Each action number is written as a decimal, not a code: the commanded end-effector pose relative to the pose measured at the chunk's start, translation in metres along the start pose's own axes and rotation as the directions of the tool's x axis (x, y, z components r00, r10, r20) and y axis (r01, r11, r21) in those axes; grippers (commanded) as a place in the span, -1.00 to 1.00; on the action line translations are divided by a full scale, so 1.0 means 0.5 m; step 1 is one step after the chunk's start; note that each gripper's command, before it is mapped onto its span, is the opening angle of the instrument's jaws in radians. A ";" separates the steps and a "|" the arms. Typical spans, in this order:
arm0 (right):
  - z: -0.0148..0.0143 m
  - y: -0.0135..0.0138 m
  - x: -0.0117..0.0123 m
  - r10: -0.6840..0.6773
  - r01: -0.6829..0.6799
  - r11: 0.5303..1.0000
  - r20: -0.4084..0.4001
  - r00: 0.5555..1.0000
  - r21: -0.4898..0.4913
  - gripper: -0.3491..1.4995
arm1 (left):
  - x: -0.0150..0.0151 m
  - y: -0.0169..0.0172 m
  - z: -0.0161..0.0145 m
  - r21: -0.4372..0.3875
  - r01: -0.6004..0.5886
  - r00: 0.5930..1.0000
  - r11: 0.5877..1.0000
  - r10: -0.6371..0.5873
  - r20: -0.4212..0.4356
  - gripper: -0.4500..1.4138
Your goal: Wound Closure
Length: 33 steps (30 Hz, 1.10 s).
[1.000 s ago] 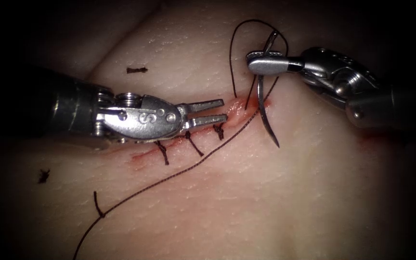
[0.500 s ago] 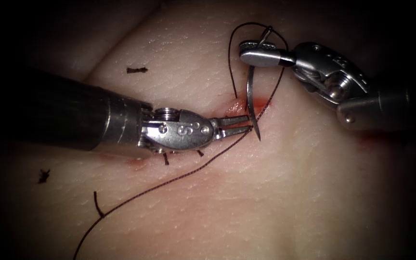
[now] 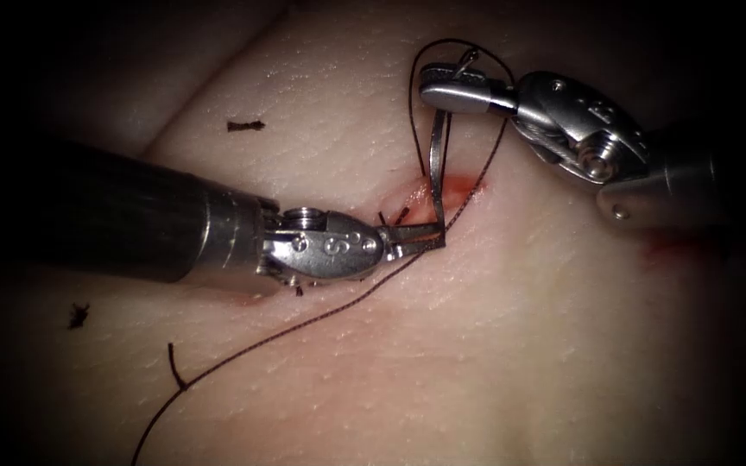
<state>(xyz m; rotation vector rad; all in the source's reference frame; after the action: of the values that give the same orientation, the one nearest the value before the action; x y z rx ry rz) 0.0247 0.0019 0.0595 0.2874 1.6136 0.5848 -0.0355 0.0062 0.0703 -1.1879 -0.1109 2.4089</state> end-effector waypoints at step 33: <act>-0.0049 -0.0007 -0.0053 -0.294 0.295 0.955 0.057 0.954 -0.015 -1.00 | -0.0090 -0.0017 0.0093 0.024 0.064 0.961 0.998 -0.068 0.268 -0.50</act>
<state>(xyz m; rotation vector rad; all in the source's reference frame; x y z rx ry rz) 0.0220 0.0003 0.0611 0.0393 1.5571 0.3603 -0.0359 0.0064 0.0764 -0.8307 -0.2090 2.4947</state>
